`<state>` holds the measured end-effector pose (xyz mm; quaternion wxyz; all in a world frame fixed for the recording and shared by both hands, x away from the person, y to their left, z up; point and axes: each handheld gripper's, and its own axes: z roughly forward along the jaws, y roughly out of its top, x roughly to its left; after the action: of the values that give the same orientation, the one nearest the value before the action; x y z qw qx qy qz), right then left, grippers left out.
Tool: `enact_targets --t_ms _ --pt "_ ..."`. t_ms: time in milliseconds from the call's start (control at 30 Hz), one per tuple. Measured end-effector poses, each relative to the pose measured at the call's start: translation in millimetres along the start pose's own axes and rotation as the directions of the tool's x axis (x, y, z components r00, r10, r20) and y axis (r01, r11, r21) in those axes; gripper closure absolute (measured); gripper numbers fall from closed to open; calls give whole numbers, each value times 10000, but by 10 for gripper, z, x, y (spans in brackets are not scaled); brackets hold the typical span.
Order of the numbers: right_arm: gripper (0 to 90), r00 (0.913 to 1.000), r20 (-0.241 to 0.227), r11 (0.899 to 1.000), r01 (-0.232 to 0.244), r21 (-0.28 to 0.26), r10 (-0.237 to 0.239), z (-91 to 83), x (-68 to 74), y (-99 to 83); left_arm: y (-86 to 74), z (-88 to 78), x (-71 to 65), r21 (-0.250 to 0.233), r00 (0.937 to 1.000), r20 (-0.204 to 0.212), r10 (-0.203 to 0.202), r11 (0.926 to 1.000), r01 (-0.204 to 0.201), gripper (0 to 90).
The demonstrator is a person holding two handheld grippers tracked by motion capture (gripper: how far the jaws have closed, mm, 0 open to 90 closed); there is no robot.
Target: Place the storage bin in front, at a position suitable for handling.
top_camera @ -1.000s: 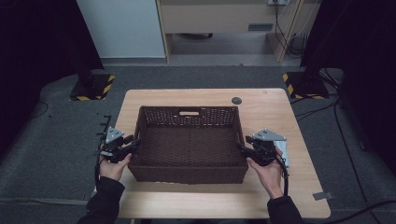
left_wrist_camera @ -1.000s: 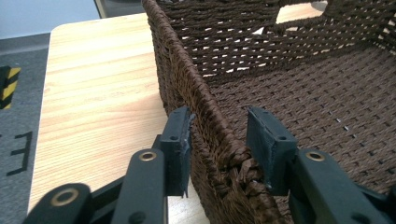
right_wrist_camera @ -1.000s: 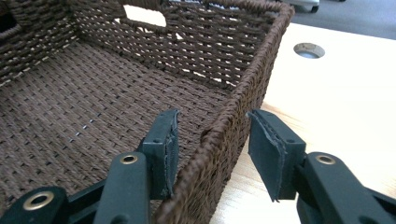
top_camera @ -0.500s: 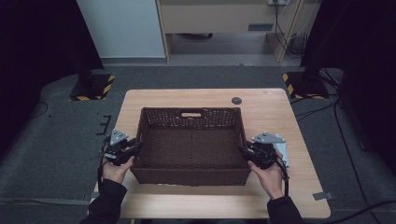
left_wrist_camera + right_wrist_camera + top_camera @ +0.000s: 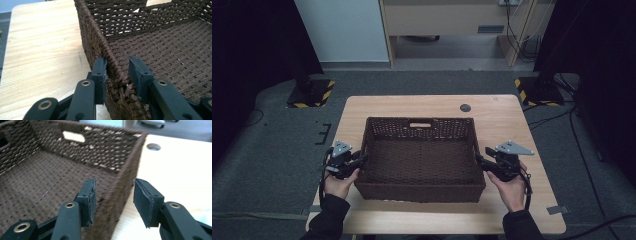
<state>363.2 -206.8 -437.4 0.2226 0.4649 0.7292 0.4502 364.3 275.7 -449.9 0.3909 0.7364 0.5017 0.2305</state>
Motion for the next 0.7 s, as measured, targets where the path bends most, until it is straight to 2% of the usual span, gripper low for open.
enact_targets --t_ms 67,100,133,233,267,333,433,600,700 --pt "511 9999 105 10000 -38 -48 39 -21 -33 6 -7 3 12 2 10000 91 -36 10000 36 663" --pt "475 9999 115 9999 -88 -122 90 -35 -82 1 -8 4 13 -2 9999 106 -43 10000 43 661" --pt "453 9992 -101 9989 -388 -272 385 -41 -152 -18 -8 4 12 1 9999 103 -23 10000 23 660" --pt "464 9986 -141 9982 -523 -299 519 -52 -201 -24 -8 4 13 14 10000 91 10 10000 -10 660" --pt "457 9987 412 9993 -303 -201 311 -67 -253 -30 -9 5 15 17 9999 111 -4 10000 4 658" --pt "452 9981 473 9991 -387 -181 395 -73 -285 -39 -7 6 14 21 9999 101 18 10000 -19 658" --pt "438 9942 996 9992 -397 -49 400 -78 -401 -85 -8 7 12 2 9999 93 63 10000 -63 657" --pt "428 9829 1780 9972 -571 473 479 -52 -636 -228 -8 7 11 17 9999 73 109 9999 -109 656" --pt "427 9788 2004 9965 -565 618 431 -43 -690 -272 -8 7 10 16 9999 69 124 9999 -124 656"
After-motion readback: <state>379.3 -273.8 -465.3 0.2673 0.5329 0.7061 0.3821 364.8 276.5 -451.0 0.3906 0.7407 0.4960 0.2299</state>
